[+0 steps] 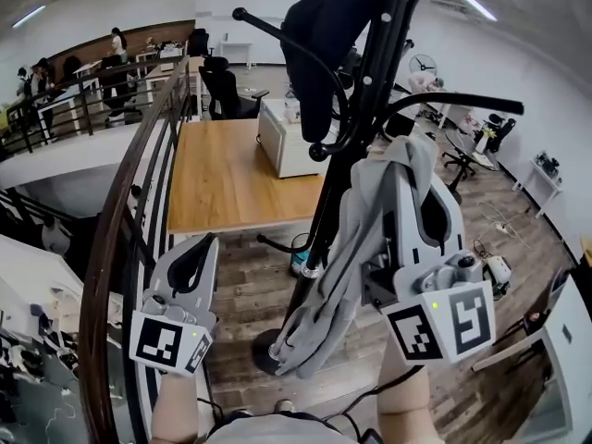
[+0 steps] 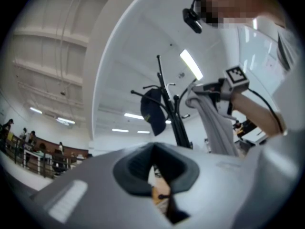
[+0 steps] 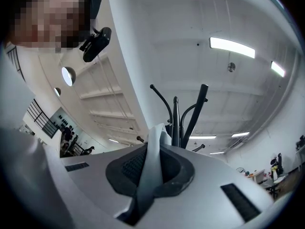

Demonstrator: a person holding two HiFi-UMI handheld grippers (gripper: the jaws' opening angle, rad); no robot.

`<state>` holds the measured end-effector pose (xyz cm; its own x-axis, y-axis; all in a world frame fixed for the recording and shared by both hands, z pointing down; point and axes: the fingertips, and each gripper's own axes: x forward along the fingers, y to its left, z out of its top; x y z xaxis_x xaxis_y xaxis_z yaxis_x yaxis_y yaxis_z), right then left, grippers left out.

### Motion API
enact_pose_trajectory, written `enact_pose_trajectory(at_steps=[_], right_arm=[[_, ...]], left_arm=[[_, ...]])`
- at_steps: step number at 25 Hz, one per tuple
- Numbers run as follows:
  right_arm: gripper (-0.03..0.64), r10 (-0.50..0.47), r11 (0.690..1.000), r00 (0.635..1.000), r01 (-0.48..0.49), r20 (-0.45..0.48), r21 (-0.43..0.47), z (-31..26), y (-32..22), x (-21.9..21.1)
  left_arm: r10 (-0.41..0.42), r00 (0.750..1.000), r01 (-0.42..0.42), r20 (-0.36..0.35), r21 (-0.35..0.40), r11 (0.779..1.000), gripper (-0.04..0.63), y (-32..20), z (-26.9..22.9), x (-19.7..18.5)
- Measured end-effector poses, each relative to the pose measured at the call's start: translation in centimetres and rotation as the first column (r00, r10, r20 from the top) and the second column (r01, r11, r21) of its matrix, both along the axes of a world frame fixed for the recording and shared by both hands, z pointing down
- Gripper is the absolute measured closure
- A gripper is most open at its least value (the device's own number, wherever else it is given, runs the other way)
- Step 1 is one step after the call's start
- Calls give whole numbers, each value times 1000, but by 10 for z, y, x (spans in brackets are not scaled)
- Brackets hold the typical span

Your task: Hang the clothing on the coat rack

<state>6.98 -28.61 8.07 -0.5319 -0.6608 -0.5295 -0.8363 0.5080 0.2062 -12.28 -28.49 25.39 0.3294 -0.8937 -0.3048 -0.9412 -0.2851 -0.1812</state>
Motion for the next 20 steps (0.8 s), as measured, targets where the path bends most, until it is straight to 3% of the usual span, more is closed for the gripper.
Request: enact_pose_trajectory(at_steps=[10,20], right_arm=[[609,46,999,999,-46,-17,12,-29,2,-31],[608,92,996,994,-93,-66,-12,-19,4,-61]], left_arm=[[67,998,-67,-1,-2,998,588,2,1,-22],[116,993,-116,-15,6,993,588,4,4,-33]])
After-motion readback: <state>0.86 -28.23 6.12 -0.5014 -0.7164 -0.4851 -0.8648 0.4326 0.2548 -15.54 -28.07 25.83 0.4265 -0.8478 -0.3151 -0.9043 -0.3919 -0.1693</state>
